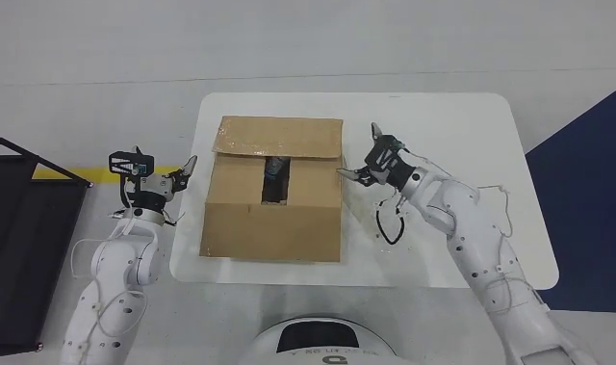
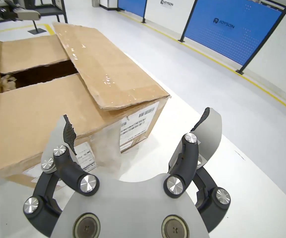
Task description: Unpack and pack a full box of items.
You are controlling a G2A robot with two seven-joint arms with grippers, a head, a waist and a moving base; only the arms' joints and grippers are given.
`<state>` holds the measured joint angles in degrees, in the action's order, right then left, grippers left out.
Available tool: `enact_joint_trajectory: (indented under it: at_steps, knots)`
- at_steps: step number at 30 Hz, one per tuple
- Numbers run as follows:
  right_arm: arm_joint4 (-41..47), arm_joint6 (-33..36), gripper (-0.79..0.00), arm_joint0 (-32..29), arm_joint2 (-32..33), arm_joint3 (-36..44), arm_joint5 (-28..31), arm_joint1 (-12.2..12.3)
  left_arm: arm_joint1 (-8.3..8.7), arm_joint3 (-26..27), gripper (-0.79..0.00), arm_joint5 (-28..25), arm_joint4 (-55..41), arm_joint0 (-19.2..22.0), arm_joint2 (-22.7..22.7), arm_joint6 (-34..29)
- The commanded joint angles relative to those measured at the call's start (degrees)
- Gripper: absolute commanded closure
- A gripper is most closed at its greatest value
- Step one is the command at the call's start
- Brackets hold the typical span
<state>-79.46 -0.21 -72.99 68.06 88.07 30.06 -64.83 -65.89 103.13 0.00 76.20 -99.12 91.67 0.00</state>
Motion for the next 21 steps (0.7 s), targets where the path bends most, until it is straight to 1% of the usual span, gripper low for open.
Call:
enact_joint_trajectory:
  at_steps: [1,4,8,10,11,15,18,21]
  knots:
    - [-0.6,2.8,-0.785,1.2,-1.6,-0.2,-3.3,-0.4,0.00,0.0,-0.785,0.0,0.0,0.0,0.0,0.0]
    - [-0.2,5.1,-0.785,3.0,-3.3,-1.3,-5.2,-1.0,0.00,0.0,-0.785,0.0,0.0,0.0,0.0,0.0]
    - [0.5,6.7,-0.785,4.9,-4.0,-2.4,-9.3,-1.7,0.00,0.0,-0.785,0.0,0.0,0.0,0.0,0.0]
    - [-1.4,8.2,-0.785,5.5,-3.9,-2.1,-14.8,-1.9,0.00,0.0,-0.785,0.0,0.0,0.0,0.0,0.0]
    - [-1.8,8.5,-0.785,5.7,-4.4,-1.5,-16.4,-2.1,0.00,0.0,-0.785,0.0,0.0,0.0,0.0,0.0]
    - [1.6,7.7,-0.785,8.2,-4.6,-1.4,-16.7,-2.8,0.00,0.0,-0.785,0.0,0.0,0.0,0.0,0.0]
    - [2.8,9.7,-0.785,12.1,-5.9,-2.3,-16.9,-3.5,0.00,0.0,-0.785,0.0,0.0,0.0,0.0,0.0]
    - [3.4,13.4,-0.785,17.6,-7.7,-5.1,-17.6,-4.5,0.00,0.0,-0.785,0.0,0.0,0.0,0.0,0.0]
